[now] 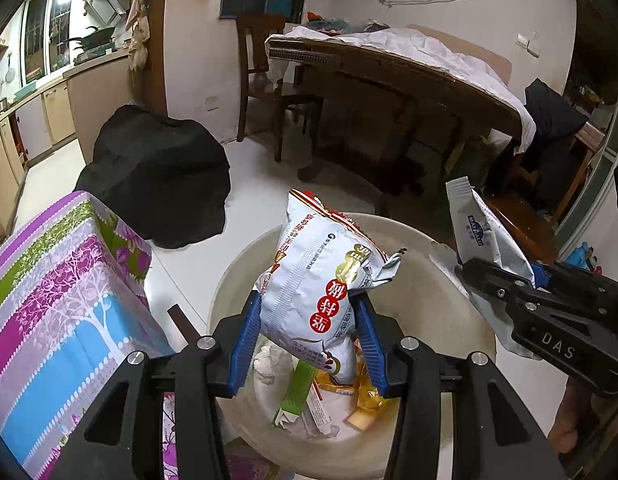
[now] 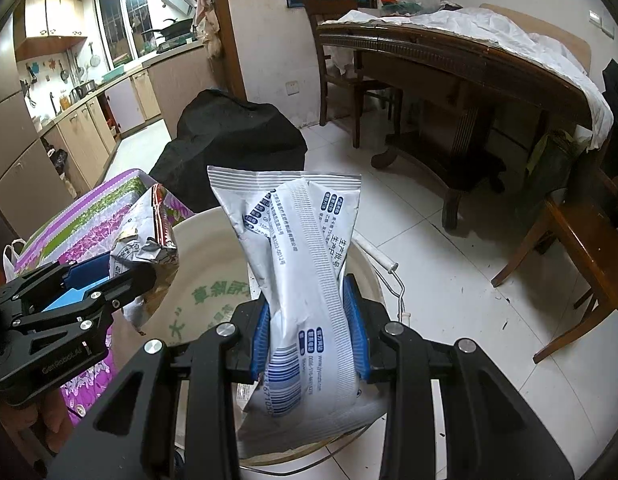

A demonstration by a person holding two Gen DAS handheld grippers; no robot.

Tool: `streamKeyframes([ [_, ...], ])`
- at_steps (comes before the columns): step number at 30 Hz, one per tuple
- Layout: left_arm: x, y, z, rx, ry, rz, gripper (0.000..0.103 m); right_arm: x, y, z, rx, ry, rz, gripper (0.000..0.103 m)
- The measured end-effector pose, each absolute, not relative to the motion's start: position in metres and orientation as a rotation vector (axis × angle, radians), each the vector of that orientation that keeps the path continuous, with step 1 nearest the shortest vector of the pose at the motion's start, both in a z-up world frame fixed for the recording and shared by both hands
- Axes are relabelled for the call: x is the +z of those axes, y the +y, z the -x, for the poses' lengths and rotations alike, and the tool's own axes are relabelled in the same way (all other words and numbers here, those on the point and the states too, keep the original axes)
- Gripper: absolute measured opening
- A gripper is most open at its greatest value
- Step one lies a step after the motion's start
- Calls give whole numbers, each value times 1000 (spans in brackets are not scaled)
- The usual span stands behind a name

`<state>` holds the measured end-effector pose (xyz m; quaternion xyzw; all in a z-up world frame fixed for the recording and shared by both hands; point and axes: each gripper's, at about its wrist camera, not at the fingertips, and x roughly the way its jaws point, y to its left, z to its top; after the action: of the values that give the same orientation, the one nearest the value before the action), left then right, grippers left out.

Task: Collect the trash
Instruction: 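Open both tools to drop the items into the basin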

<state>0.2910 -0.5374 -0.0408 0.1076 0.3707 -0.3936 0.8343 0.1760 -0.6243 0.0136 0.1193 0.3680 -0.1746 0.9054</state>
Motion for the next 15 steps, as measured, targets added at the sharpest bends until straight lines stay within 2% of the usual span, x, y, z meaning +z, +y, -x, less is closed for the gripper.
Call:
streamKeyframes([
  [6,-45,-536,-293,-822,794,-230,48,12,-627,-177,-359,762,-249,34],
  [8,-47,-535,-294,-815,799,-234,51,11,-626,-178,-357,764,-246,36],
  [9,-48,-535,-295,-810,799,-239,53,11,-625,-178,-356,764,-246,37],
  [11,-48,-533,-295,-798,790,-242,70,11,-626,-177,-356,760,-248,44],
  [15,-48,-532,-298,-782,786,-236,75,9,-625,-177,-359,753,-252,49],
])
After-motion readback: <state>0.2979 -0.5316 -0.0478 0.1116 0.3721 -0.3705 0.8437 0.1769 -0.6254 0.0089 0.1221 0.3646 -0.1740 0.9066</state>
